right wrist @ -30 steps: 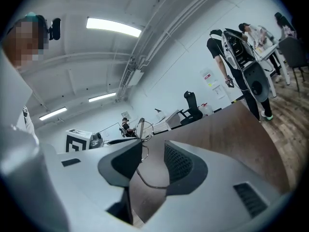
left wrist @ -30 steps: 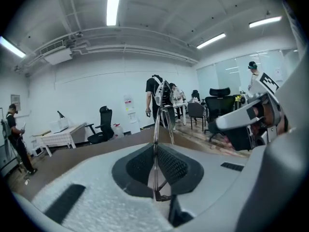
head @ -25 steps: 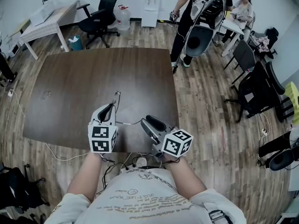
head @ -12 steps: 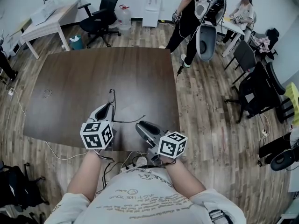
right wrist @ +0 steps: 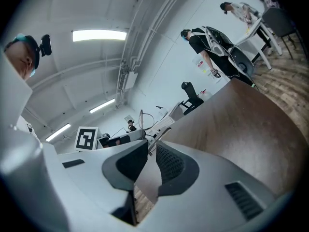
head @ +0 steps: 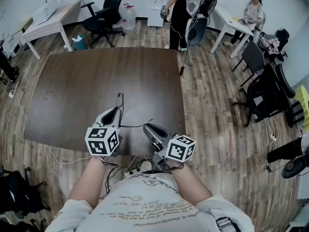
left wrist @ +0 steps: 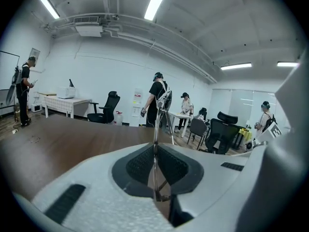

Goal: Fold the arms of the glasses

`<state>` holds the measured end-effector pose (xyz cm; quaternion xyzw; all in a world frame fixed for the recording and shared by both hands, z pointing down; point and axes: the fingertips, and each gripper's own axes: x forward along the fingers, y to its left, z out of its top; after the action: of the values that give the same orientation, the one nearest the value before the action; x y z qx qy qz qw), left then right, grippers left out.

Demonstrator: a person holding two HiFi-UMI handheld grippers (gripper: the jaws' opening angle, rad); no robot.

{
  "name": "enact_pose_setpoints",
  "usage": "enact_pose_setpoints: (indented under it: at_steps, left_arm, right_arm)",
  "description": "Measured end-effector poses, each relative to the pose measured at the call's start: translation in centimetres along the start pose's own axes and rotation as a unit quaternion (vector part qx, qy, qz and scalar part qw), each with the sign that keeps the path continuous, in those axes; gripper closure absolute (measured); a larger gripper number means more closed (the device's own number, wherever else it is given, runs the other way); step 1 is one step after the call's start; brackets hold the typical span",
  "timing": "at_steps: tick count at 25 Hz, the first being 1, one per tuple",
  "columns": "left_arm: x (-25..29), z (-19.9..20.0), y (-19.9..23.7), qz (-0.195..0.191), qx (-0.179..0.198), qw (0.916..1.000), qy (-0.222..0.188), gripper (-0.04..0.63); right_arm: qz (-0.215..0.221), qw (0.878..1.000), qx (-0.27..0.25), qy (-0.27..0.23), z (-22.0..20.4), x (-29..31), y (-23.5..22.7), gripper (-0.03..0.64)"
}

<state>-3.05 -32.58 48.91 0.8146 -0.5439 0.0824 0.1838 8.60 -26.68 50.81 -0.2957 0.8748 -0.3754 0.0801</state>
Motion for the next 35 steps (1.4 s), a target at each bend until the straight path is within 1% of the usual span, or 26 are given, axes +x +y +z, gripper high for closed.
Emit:
enact_pose_setpoints:
  at_steps: [3, 7, 10, 13, 16, 18, 21, 25, 32, 35]
  left_arm:
    - [0.1, 0.0, -0.9, -0.010, 0.029, 0.9995, -0.003, 0.560]
    - [0.0, 0.3, -2.3, -0.020, 0.093, 0.9955, -0.008, 0.560]
    - [-0.1, 0.1, -3.4, -0.025, 0.144, 0.9891, -0.011, 0.560]
    - [-0.4, 0.0, -4.3, -0.029, 0.196, 0.9800, -0.013, 0.560]
    - [-0.4, -0.2, -5.2, -0.034, 0.235, 0.9714, -0.014, 0.560]
    - [-0.4, -0.4, -5.5, -0.037, 0.246, 0.9686, -0.015, 0.560]
    - [-0.5, -1.1, -5.8, -0.040, 0.246, 0.9684, -0.009, 0.560]
    - [-0.6, -1.7, -6.4, -0.047, 0.257, 0.9652, -0.007, 0.560]
    - [-0.7, -2.2, -7.4, -0.063, 0.289, 0.9553, -0.003, 0.560]
    - [-0.7, -2.3, -7.4, -0.064, 0.298, 0.9524, -0.002, 0.560]
  right_arm:
    - [0.007, 1.000, 0.013, -0.009, 0.3, -0.2, -0.2, 0.554]
    - [0.022, 0.999, 0.033, -0.023, 1.1, -0.3, 0.0, 0.557]
    - [0.040, 0.997, 0.049, -0.035, 1.5, -0.3, 0.3, 0.557]
    - [0.053, 0.996, 0.057, -0.041, 1.7, -0.2, 0.9, 0.557]
    - [0.059, 0.996, 0.059, -0.044, 1.9, -0.1, 1.0, 0.557]
    - [0.058, 0.996, 0.058, -0.045, 2.0, -0.2, 1.0, 0.566]
    - [0.058, 0.996, 0.056, -0.048, 2.0, -0.3, 1.1, 0.569]
    - [0.061, 0.995, 0.051, -0.051, 2.4, -0.3, 1.4, 0.569]
    - [0.066, 0.996, 0.041, -0.053, 3.3, 0.4, 2.2, 0.569]
    - [0.069, 0.996, 0.038, -0.051, 3.3, 1.0, 2.6, 0.569]
